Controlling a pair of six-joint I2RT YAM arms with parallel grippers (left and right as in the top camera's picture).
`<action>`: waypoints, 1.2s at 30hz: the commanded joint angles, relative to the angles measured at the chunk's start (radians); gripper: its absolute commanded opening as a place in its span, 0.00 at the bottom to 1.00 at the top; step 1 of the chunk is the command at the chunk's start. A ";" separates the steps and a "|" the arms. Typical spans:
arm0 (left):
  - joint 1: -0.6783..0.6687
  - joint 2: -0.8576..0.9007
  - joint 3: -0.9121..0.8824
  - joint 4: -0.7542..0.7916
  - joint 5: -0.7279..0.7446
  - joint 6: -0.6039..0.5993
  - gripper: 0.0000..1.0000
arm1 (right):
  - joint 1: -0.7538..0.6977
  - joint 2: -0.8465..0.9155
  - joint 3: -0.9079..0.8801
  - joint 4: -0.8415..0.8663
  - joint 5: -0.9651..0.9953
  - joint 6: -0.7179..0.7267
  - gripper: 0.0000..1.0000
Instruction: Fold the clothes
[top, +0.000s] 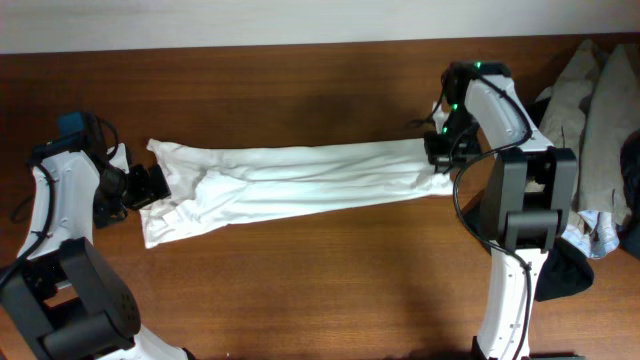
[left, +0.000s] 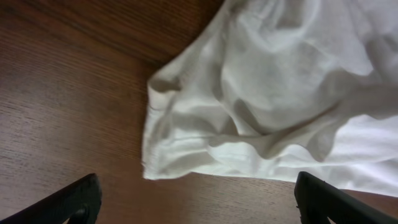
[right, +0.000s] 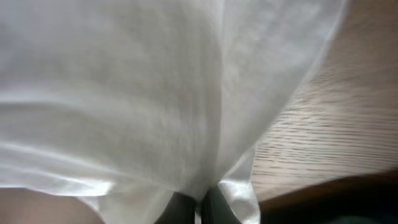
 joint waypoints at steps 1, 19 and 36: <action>0.001 -0.008 0.009 -0.001 0.011 -0.003 0.99 | 0.102 -0.011 0.086 -0.060 0.053 0.012 0.04; 0.001 -0.008 0.009 -0.009 0.011 -0.003 0.99 | 0.613 0.017 0.088 0.260 -0.046 0.080 0.51; -0.120 0.064 -0.053 0.287 0.053 0.069 0.99 | 0.287 -0.065 0.208 -0.023 0.191 0.200 0.56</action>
